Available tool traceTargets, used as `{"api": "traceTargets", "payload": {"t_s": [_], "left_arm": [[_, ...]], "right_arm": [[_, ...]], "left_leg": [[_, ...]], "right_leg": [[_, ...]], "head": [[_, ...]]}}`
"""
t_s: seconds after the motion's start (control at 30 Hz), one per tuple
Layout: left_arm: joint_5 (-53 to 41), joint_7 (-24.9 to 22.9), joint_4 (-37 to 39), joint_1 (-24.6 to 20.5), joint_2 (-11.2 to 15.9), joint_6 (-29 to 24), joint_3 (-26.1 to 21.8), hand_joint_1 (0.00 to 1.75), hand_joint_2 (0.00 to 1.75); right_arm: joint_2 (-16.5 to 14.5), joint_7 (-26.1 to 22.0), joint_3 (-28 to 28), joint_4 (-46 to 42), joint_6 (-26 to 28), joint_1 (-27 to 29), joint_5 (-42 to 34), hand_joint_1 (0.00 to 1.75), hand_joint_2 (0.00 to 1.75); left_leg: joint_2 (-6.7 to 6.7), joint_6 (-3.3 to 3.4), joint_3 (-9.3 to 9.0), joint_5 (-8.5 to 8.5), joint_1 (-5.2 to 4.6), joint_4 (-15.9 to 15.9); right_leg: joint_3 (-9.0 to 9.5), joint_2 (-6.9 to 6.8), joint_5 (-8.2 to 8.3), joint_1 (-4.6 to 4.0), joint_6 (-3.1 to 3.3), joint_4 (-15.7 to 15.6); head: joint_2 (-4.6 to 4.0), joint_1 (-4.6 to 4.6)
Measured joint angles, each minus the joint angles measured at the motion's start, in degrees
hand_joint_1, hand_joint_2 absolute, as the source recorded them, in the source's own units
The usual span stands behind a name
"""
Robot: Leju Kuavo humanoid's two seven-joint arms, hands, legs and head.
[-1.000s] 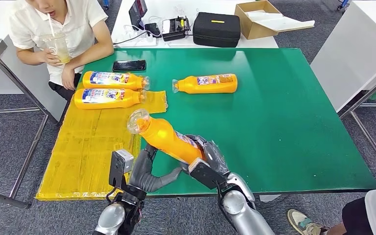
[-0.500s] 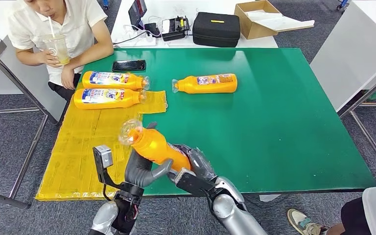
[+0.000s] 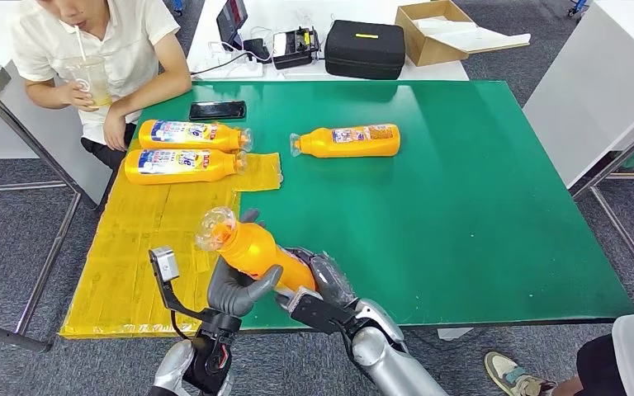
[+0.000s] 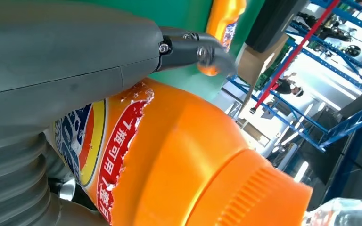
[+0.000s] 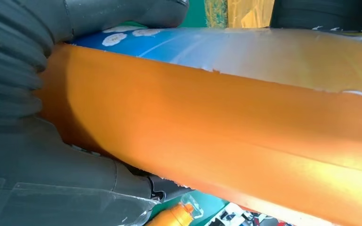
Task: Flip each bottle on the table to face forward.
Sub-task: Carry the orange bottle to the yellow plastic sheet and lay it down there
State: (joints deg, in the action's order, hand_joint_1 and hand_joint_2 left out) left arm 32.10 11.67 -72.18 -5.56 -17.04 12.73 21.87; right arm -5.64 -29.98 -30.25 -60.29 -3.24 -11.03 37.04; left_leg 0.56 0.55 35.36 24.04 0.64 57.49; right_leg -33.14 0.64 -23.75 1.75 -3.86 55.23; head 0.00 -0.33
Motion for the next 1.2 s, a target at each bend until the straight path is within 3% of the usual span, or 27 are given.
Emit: {"api": "traceTargets", "payload": {"t_s": [0.03,0.07,0.17,0.2,0.4,0.6,0.83,0.93,1.1,1.2], "left_arm": [[0.2,0.2,0.6,-0.1,0.0,0.0,0.2,1.75,1.75],[0.0,0.6,1.2,-0.3,0.0,-0.1,0.5,1.75,1.75],[-2.2,2.1,2.4,-0.8,0.0,-1.1,1.2,1.75,1.75],[-3.3,2.5,2.7,-0.9,0.0,-1.8,1.4,1.75,1.75],[-12.6,4.2,2.9,-1.6,0.0,-6.6,2.5,1.75,1.75],[-15.8,4.9,1.7,-1.7,0.0,-7.9,2.5,1.75,1.75],[-20.9,5.1,-0.3,-1.6,0.0,-12.3,1.3,1.75,1.75],[-33.4,5.3,-2.1,-1.4,0.0,-18.0,-0.1,1.75,1.75],[-75.7,5.1,-6.8,-1.9,0.2,-34.2,-2.6,1.75,1.75],[-91.2,1.8,-7.9,-3.2,0.4,-38.1,-5.6,1.75,1.75]], "right_arm": [[0.0,-0.1,0.0,0.4,0.1,-0.1,-0.1,1.45,1.75],[0.0,-0.2,0.0,0.8,0.2,-0.3,-0.2,1.27,1.75],[0.0,-0.1,0.0,1.3,0.3,-0.3,-0.6,0.22,1.75],[0.0,0.2,0.1,1.3,0.4,-0.2,-0.6,0.02,1.75],[-0.2,2.4,0.5,1.1,2.2,0.9,0.3,0.00,1.75],[-0.3,2.9,3.2,1.0,5.4,2.3,1.0,0.00,1.75],[-0.3,-1.1,9.2,1.3,6.8,3.9,-1.1,0.00,1.75],[-0.5,-2.7,14.3,0.5,8.3,5.1,-0.6,0.00,1.75],[-2.0,-5.3,23.1,-3.3,7.6,6.6,1.1,0.00,1.75],[-2.9,-5.7,25.6,-4.4,6.0,6.5,1.7,0.00,1.75]], "left_leg": [[0.00,0.00,0.00,0.00,0.00,0.0],[0.01,0.00,0.00,0.00,0.00,0.0],[0.00,0.00,0.00,0.00,0.00,0.0],[0.00,0.00,0.00,0.00,0.00,0.0],[-0.01,0.00,0.00,0.00,0.00,0.0],[-0.01,0.00,0.02,0.00,0.00,0.0],[0.01,0.00,0.03,0.00,0.00,0.0],[0.03,0.00,0.05,0.00,0.00,0.0],[0.02,0.00,0.08,0.00,0.00,0.0],[0.01,-0.01,0.05,-0.01,0.00,0.0]], "right_leg": [[0.00,0.00,0.00,0.00,0.00,0.0],[0.00,0.00,0.00,0.00,0.00,0.0],[0.00,0.00,0.00,0.00,0.00,0.0],[0.00,0.00,0.00,0.00,0.00,0.0],[-0.02,0.01,0.00,0.00,0.00,0.0],[-0.03,0.00,0.00,0.00,0.00,0.0],[-0.01,-0.01,0.00,0.00,0.00,0.0],[-0.01,-0.01,0.01,0.00,0.00,0.0],[-0.02,-0.01,0.01,0.00,0.00,0.0],[-0.02,0.00,0.00,-0.02,0.00,0.0]], "head": [[0.00,0.00],[0.00,0.00],[0.00,0.01],[0.00,0.01],[0.00,-0.01],[0.00,0.00],[0.00,0.01],[0.00,0.02],[0.00,0.02],[0.00,0.03]]}}
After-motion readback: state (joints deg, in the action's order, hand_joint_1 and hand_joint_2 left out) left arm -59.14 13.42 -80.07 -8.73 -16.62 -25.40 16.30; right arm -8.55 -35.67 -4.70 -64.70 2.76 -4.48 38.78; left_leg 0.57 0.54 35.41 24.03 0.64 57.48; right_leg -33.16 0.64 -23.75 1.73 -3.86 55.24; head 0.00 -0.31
